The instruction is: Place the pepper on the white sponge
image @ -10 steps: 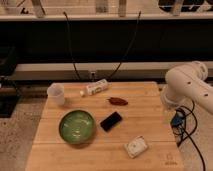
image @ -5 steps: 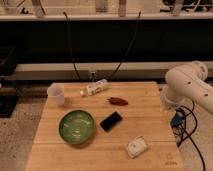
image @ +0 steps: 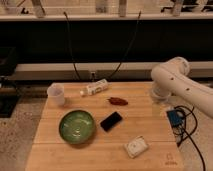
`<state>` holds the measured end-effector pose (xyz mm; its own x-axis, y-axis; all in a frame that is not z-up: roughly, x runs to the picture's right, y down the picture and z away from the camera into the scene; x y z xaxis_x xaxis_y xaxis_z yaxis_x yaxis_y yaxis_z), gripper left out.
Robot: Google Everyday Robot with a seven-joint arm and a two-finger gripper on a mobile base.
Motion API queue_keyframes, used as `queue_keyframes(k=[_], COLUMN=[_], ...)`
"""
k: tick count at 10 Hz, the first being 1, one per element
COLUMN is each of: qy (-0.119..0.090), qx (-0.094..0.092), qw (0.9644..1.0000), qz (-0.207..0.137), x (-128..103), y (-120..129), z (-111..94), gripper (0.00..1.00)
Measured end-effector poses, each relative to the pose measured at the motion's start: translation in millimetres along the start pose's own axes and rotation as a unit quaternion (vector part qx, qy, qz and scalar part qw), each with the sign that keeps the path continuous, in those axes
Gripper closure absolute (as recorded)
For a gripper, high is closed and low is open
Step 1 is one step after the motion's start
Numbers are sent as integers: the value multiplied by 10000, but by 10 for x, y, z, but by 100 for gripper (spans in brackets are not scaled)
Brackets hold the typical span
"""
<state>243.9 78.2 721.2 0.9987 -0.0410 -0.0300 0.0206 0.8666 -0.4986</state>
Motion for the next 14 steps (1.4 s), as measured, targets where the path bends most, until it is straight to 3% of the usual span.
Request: queue_keyframes(k=[7, 14], qy=[42, 30], qx=[143, 160], qw=[9991, 9965], qz=[-385, -826], x=[-279, -515], y=[-317, -595], z=[271, 559], gripper=[20, 20])
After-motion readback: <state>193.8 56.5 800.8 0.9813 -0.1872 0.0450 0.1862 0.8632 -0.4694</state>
